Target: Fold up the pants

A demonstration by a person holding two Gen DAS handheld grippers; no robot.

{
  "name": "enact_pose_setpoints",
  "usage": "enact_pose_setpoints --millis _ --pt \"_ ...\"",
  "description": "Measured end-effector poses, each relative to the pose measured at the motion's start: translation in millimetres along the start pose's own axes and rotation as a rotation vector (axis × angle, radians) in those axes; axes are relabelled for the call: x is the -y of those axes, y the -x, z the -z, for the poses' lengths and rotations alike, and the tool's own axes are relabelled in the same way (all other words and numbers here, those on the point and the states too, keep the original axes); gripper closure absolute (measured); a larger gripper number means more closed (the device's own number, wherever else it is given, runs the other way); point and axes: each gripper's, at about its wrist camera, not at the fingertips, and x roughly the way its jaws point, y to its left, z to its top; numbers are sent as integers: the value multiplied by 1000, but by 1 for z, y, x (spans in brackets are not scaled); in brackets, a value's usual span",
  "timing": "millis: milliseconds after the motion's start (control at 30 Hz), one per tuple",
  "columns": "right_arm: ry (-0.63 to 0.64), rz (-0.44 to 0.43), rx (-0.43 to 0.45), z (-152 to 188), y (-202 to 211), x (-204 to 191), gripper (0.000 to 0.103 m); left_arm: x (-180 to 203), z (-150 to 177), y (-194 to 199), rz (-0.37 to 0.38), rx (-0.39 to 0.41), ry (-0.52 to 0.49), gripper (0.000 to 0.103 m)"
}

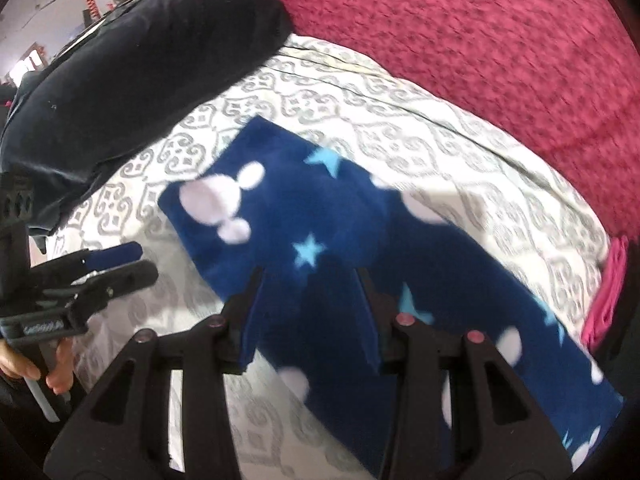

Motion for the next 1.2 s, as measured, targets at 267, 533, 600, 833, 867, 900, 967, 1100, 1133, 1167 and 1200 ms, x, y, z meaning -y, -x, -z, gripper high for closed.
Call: enact_pose_setpoints --millis 267,533,600,833,867,900,967,1100,1133,1167,1200 --pt "-12 -51 -31 -53 -46 -6 59 3 -27 -28 16 9 2 36" --pt "135 -6 15 -102 -91 -25 24 -32 -40 -42 31 71 105 86" --pt "174 16 -44 -109 -112 -34 25 -39 -38 -41 20 84 105 88" --pt "81 34 -51 -122 -138 -23 103 -30 -36 -46 -65 93 -18 88" --pt "62 20 -29 -126 -135 -19 103 -29 -36 -46 -70 97 -27 88" --pt "62 7 -26 -128 -135 -17 103 -30 -35 -45 -73 97 -30 88" --pt "101 -47 -73 -128 -139 -17 101 -32 -35 -48 -88 83 -33 86" --pt "219 -67 -67 -117 -145 -29 6 -34 -32 -51 -106 61 -35 85" --pt "229 -57 -56 -118 -149 -31 7 -33 -31 -50 -114 63 -40 83" --pt "232 -59 -72 -119 -155 -32 11 -32 -30 -50 -126 63 -46 80" --pt "221 -84 -107 -120 -162 -32 48 -32 -30 -51 -135 63 -49 79"
